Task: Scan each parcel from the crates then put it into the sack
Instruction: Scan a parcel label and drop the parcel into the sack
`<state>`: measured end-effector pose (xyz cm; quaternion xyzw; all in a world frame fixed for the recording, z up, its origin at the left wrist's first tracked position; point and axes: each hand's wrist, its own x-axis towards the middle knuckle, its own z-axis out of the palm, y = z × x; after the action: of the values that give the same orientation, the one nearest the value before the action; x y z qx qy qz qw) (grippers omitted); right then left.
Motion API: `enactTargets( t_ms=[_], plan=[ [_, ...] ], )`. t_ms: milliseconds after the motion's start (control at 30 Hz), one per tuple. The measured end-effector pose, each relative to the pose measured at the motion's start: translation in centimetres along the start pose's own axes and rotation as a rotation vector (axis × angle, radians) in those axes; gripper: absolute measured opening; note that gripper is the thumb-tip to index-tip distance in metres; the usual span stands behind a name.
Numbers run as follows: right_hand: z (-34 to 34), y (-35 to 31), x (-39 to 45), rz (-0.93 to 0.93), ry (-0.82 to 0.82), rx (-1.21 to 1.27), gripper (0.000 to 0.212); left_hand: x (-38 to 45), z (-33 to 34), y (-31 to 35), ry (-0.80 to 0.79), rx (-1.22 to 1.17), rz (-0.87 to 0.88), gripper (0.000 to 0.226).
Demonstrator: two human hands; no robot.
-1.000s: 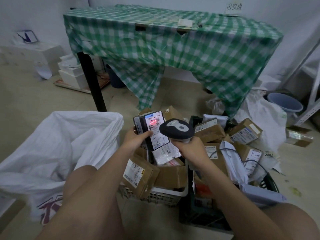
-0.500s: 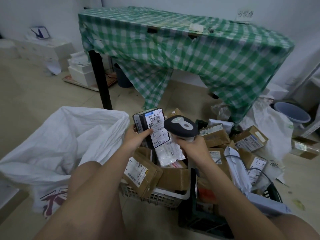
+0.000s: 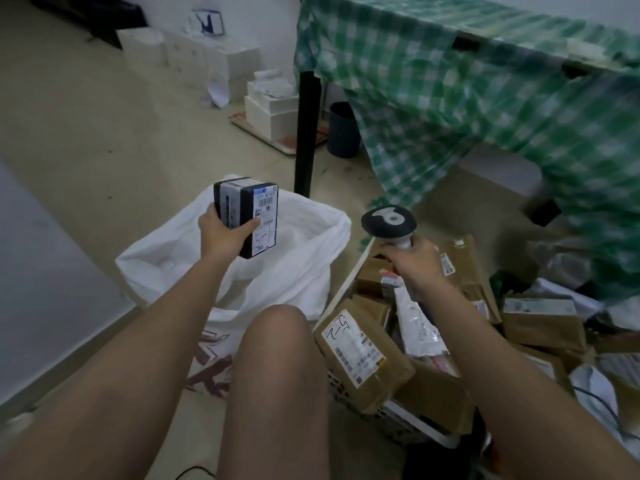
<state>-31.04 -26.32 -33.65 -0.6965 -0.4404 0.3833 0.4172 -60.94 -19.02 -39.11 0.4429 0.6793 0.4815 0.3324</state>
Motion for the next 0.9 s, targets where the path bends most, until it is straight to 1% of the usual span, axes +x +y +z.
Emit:
enactTargets(
  t_ms=[33, 100, 133, 167, 233, 333, 433, 533, 600, 667, 700, 733, 833, 900],
  plan=[
    [0.6, 0.2, 0.7, 0.003, -0.001, -0.015, 0.013, 1.2, -0.5, -2.0, -0.015, 0.082, -0.045, 0.071],
    [1.7, 0.8, 1.9, 0.026, -0.003, -0.027, 0.015, 2.5, -0.7, -5.4, -0.15, 0.273, -0.158, 0.088],
    [2.1, 1.1, 2.2, 0.041, -0.009, -0.034, 0.016, 2.4, -0.6, -6.7, -0.226, 0.335, -0.232, 0.095],
    [2.5, 1.6, 2.6, 0.044, -0.017, -0.043, 0.015, 2.2, -0.5, -7.4, -0.27, 0.317, -0.295, 0.096],
    [2.8, 2.5, 2.8, 0.064, -0.022, -0.046, 0.017, 1.9, 0.3, -7.8, -0.262, 0.209, -0.3, 0.084],
    [2.3, 3.6, 2.4, 0.106, -0.027, -0.035, 0.011, 1.6, 2.1, -6.3, -0.275, 0.178, -0.218, 0.066],
    [0.8, 4.4, 1.4, 0.138, -0.017, -0.042, 0.012, 0.1, 4.8, -3.4, -0.385, 0.124, -0.117, 0.052],
    [-1.1, 4.8, -0.3, 0.145, 0.005, -0.054, 0.01, -3.5, 8.5, -0.8, -0.572, 0.126, -0.023, 0.045],
    [-2.5, 5.1, -1.6, 0.154, -0.001, -0.093, 0.009, -6.4, 10.9, -0.2, -0.7, 0.129, -0.052, 0.046],
    [-3.7, 5.9, -2.8, 0.191, -0.008, -0.12, 0.008, -9.1, 12.9, -1.3, -0.782, 0.141, -0.18, 0.047],
    [-4.2, 6.6, -3.4, 0.217, -0.012, -0.13, 0.008, -10.4, 13.5, -2.2, -0.812, 0.163, -0.242, 0.049],
    [-4.5, 7.3, -3.9, 0.244, -0.022, -0.142, 0.009, -11.4, 14.0, -3.3, -0.832, 0.205, -0.267, 0.055],
    [-4.8, 9.2, -4.9, 0.323, -0.065, -0.216, 0.014, -12.9, 14.8, -6.4, -0.841, 0.306, -0.235, 0.087],
    [-4.8, 10.1, -5.4, 0.343, -0.076, -0.23, 0.012, -13.0, 14.9, -7.2, -0.824, 0.364, -0.233, 0.095]
  ],
)
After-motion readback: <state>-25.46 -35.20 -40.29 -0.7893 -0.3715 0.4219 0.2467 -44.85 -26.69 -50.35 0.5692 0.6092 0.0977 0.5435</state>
